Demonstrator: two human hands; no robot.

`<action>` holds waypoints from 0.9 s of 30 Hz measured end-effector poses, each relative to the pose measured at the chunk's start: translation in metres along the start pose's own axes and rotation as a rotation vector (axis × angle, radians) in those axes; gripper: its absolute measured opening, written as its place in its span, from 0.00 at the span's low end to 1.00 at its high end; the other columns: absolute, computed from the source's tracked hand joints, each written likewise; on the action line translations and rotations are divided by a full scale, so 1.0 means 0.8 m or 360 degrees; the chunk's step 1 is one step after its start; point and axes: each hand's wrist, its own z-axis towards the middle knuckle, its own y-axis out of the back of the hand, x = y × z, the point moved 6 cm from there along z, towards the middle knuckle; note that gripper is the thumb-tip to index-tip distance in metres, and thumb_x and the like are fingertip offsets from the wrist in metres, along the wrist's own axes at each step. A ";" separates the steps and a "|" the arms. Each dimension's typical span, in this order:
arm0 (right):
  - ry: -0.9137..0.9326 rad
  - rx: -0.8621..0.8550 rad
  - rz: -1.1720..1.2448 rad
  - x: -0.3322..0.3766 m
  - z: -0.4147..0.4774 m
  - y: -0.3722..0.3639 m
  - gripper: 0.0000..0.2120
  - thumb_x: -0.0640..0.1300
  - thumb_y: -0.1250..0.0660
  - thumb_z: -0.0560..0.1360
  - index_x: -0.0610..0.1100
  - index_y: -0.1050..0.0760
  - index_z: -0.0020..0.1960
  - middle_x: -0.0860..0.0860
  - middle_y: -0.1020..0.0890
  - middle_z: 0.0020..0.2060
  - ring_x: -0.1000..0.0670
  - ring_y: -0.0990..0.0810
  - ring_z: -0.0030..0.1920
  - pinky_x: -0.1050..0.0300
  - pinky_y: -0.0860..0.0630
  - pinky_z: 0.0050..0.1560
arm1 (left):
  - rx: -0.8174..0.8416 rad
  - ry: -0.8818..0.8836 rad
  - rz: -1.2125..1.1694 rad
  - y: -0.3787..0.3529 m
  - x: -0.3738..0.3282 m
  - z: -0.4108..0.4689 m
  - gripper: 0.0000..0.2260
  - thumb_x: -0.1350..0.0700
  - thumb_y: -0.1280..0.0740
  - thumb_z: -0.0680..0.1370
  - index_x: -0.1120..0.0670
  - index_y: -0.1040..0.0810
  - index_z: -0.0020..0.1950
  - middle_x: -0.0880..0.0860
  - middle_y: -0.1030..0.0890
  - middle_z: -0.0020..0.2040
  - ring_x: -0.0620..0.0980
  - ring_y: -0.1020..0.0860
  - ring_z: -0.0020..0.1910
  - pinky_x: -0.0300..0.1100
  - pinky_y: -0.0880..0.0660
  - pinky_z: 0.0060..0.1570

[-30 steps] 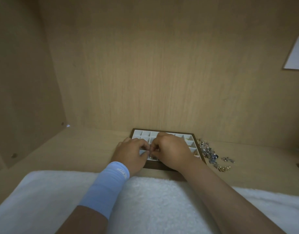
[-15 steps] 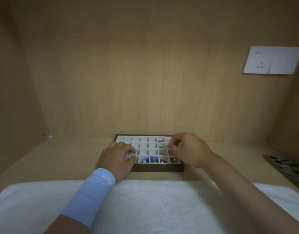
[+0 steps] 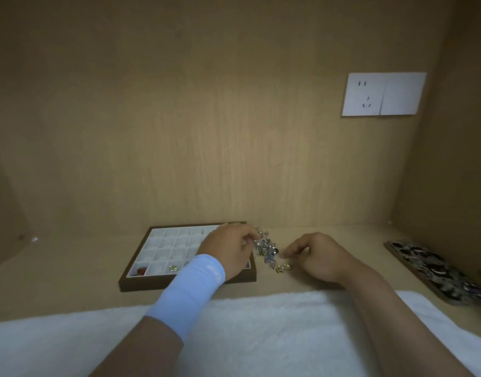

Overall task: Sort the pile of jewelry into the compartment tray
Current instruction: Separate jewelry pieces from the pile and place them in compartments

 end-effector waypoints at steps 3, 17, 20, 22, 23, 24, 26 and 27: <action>0.0038 0.0141 0.0021 -0.004 -0.003 -0.003 0.18 0.36 0.35 0.71 0.54 0.14 0.50 0.58 0.15 0.47 0.59 0.18 0.49 0.65 0.23 0.57 | 0.0087 -0.0069 0.0057 -0.029 -0.017 0.018 0.10 0.56 0.35 0.78 0.44 0.18 0.54 0.43 0.20 0.54 0.46 0.26 0.57 0.40 0.30 0.61; 0.0055 -0.0015 0.0294 -0.017 0.014 -0.009 0.14 0.41 0.22 0.69 0.58 0.17 0.31 0.57 0.13 0.39 0.58 0.15 0.46 0.58 0.20 0.55 | 0.0018 -0.0396 0.0300 -0.076 -0.033 0.005 0.11 0.45 0.39 0.78 0.43 0.19 0.55 0.43 0.19 0.53 0.47 0.29 0.58 0.45 0.37 0.60; 0.0031 -0.0035 0.0285 -0.018 0.013 -0.010 0.10 0.41 0.23 0.69 0.55 0.15 0.34 0.57 0.13 0.38 0.57 0.15 0.45 0.58 0.20 0.53 | 0.0037 -0.0369 0.0288 -0.078 -0.032 0.006 0.10 0.42 0.37 0.78 0.41 0.19 0.54 0.42 0.20 0.54 0.45 0.30 0.58 0.44 0.38 0.60; 0.0030 -0.0051 0.0226 -0.016 0.011 -0.010 0.07 0.41 0.24 0.70 0.54 0.15 0.37 0.56 0.13 0.38 0.57 0.16 0.43 0.63 0.21 0.49 | 0.0016 -0.0324 0.0243 -0.077 -0.031 0.008 0.09 0.42 0.35 0.77 0.41 0.18 0.52 0.41 0.20 0.53 0.45 0.30 0.57 0.43 0.38 0.59; 0.0039 -0.0063 0.0200 -0.015 0.011 -0.010 0.07 0.41 0.24 0.70 0.54 0.16 0.39 0.56 0.14 0.38 0.58 0.17 0.42 0.66 0.23 0.47 | -0.0008 -0.0296 0.0217 -0.074 -0.030 0.008 0.08 0.43 0.34 0.76 0.41 0.18 0.51 0.41 0.20 0.53 0.45 0.29 0.57 0.42 0.38 0.59; 0.0052 -0.0076 0.0187 -0.014 0.010 -0.010 0.08 0.41 0.25 0.70 0.54 0.16 0.39 0.56 0.14 0.39 0.58 0.17 0.42 0.68 0.24 0.45 | -0.0016 -0.0255 0.0181 -0.073 -0.028 0.009 0.07 0.43 0.33 0.76 0.41 0.18 0.50 0.41 0.19 0.52 0.45 0.29 0.56 0.42 0.38 0.59; 0.0093 -0.0120 0.0219 -0.010 0.007 -0.009 0.10 0.38 0.27 0.71 0.53 0.16 0.41 0.56 0.14 0.40 0.60 0.18 0.40 0.69 0.26 0.44 | -0.0030 -0.0164 0.0108 -0.070 -0.025 0.009 0.06 0.43 0.32 0.75 0.41 0.18 0.47 0.40 0.19 0.49 0.44 0.28 0.55 0.41 0.37 0.60; 0.0116 -0.0153 0.0296 -0.006 0.006 -0.007 0.10 0.37 0.28 0.72 0.52 0.15 0.42 0.55 0.14 0.39 0.61 0.19 0.37 0.69 0.27 0.42 | -0.0051 -0.0106 0.0065 -0.068 -0.022 0.009 0.05 0.43 0.31 0.74 0.41 0.18 0.46 0.40 0.19 0.46 0.44 0.27 0.54 0.41 0.36 0.60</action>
